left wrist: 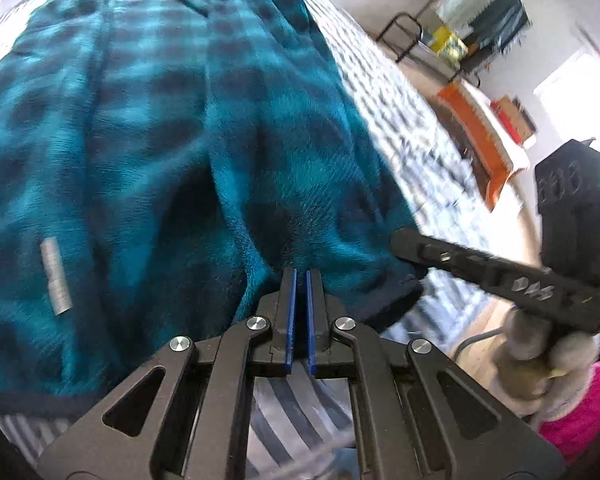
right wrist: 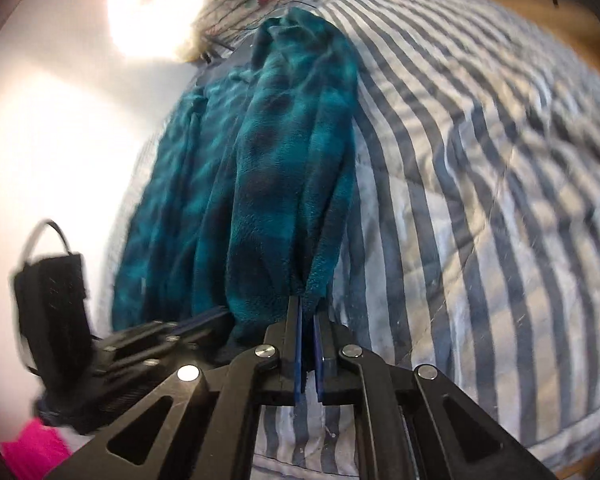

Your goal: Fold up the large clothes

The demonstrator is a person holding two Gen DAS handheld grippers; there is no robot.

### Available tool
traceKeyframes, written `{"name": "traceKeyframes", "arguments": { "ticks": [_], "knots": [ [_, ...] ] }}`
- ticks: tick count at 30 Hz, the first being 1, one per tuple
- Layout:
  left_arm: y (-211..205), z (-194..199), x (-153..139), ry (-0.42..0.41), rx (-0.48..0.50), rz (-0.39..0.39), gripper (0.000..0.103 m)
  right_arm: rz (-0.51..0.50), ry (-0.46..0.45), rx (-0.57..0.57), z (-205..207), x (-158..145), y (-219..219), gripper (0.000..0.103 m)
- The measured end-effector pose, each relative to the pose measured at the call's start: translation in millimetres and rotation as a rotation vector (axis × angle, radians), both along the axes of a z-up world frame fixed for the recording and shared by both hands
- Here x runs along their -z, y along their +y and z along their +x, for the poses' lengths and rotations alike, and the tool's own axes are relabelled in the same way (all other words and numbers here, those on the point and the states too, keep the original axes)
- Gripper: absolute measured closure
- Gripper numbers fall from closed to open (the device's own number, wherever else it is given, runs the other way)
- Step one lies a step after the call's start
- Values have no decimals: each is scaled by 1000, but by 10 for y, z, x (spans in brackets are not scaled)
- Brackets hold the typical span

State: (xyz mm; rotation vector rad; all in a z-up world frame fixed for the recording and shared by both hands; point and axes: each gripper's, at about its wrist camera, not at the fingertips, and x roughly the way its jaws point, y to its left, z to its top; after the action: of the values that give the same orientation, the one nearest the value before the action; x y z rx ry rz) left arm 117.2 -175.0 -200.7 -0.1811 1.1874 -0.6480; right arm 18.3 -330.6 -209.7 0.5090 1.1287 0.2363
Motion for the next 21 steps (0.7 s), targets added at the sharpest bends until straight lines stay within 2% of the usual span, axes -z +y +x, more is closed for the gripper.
{"name": "traceKeyframes", "arguments": {
  "ticks": [3,6,10,16,21],
  "knots": [
    [268,-37,-320,-13,-40,-62,103,-53,-36,-22,112,-135,177,101],
    [598,-63,-684,-71,-82,-105,103,-77,-86,-27,144,-301,236,102],
    [1046,-67,-1038,-134,-153,-122,103,-133,-141,-58,169,-480,373,102],
    [1694,-43,-1231,-158,-276,-134,103,-197,-196,-154,244,-658,772,102],
    [2145,63,-1316,-155,-393,-206,103,-263,-234,-281,270,-724,1190,102]
  ]
}}
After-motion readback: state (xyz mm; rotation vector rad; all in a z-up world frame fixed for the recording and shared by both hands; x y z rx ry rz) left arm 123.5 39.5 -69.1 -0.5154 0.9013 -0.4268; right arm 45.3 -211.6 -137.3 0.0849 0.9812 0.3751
